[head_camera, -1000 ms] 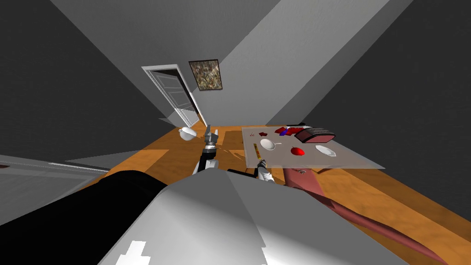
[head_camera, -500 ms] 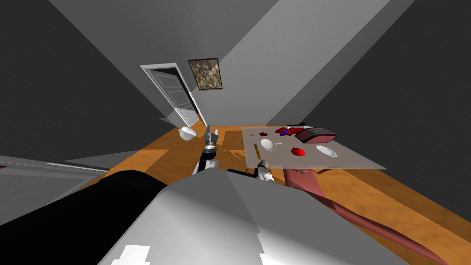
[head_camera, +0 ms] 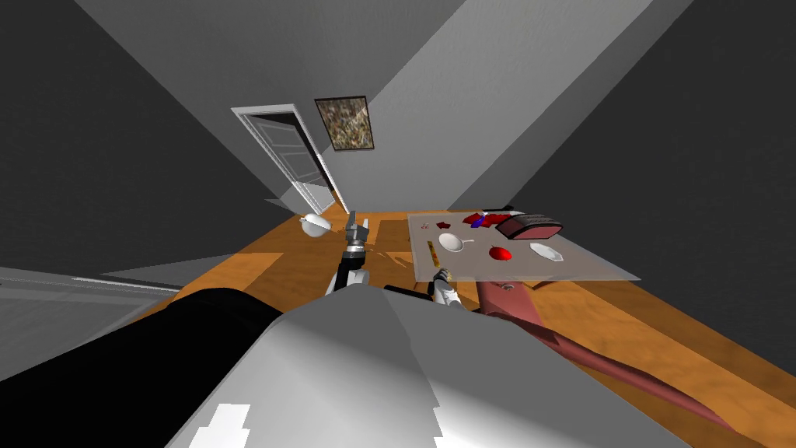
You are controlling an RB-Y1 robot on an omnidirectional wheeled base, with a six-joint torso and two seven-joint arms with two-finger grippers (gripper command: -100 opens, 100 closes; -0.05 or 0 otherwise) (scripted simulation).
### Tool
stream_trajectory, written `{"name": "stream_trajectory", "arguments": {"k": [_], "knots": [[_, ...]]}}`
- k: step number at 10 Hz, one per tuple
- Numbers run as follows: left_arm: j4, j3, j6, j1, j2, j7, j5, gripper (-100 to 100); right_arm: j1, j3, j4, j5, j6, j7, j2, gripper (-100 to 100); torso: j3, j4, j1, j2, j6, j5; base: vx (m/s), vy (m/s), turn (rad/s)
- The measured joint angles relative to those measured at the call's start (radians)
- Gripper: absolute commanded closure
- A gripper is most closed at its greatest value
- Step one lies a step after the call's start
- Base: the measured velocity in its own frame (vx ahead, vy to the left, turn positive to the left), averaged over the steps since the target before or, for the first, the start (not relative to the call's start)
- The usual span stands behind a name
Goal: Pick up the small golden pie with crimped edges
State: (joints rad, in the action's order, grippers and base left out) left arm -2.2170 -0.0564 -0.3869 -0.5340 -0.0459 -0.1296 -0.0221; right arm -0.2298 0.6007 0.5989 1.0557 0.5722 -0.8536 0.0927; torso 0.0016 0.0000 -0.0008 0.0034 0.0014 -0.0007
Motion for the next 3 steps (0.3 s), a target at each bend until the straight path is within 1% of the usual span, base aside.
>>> {"name": "stream_trajectory", "arguments": {"k": [1, 2, 3], "knots": [[0.000, 0.000, 0.000, 0.000, 0.000, 0.000, 0.000, 0, -0.009, -0.004, -0.001, -0.013, 0.003, -0.018, -0.009, 100, 0.000, 0.000, 0.000, 0.000, 0.000, 0.000, -0.051, -0.022, -0.032], [0.000, 0.000, 0.000, 0.000, 0.000, 0.000, 0.000, 0, -0.010, -0.008, 0.009, -0.026, 0.009, -0.042, -0.015, 100, 0.000, 0.000, 0.000, -0.001, 0.000, 0.000, -0.020, -0.008, -0.003], [0.000, 0.000, 0.000, 0.000, 0.000, 0.000, 0.000, 0, -0.010, -0.008, 0.011, -0.027, 0.010, -0.047, -0.015, 0, -0.001, 0.000, 0.001, -0.002, 0.000, 0.000, 0.000, 0.000, 0.000]]}}
